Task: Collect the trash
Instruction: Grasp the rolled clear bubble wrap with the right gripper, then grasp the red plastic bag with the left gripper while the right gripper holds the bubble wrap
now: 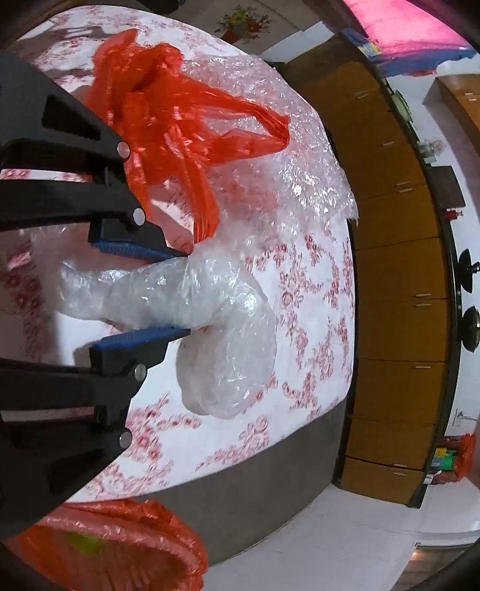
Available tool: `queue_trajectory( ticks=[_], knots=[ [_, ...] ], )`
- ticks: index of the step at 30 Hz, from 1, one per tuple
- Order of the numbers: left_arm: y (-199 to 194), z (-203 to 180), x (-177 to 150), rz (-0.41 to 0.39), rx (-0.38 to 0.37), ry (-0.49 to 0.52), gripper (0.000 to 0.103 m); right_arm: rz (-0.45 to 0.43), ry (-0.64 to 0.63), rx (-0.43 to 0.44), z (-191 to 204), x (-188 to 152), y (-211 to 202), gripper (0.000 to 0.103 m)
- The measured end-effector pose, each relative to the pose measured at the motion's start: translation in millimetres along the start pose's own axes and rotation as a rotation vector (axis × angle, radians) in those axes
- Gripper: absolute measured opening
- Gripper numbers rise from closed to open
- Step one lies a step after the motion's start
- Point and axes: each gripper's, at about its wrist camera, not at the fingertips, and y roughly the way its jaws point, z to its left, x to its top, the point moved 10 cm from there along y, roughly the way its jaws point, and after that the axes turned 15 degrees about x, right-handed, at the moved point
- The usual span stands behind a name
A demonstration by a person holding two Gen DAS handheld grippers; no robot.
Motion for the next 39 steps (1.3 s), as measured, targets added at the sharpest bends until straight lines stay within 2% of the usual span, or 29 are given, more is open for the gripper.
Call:
queue_trajectory(
  ticks=[6,12,16,23,33,35,39],
  knots=[
    [-4.2,-37.2,1.5,-0.002,-0.068,0.038,0.080,-0.040,0.037,-0.010,-12.1,-3.5,-23.0,0.033],
    [4.1,-85.0,-2.6,0.044,-0.145,0.095,0.082,-0.056,0.078,-0.004,-23.1,-9.1,-38.1,0.033],
    [14.9,-107.5,-9.8,0.082,-0.152,0.132,0.082,-0.055,0.109,-0.004,-33.8,-14.2,-41.5,0.034],
    [21.3,-122.8,-12.7,0.084,-0.150,0.165,0.082,-0.040,0.164,-0.017,-54.0,-20.7,-39.7,0.036],
    [31.9,-138.2,-15.7,0.106,-0.162,0.193,0.082,-0.045,0.135,-0.030,-57.6,-25.6,-48.0,0.035],
    [34.3,-141.8,-18.5,0.119,-0.169,0.195,0.080,-0.047,0.138,-0.031,-59.6,-26.8,-52.3,0.035],
    [35.6,-147.9,-22.5,0.123,-0.172,0.211,0.063,-0.053,0.137,-0.033,-61.9,-28.7,-61.2,0.035]
  ],
)
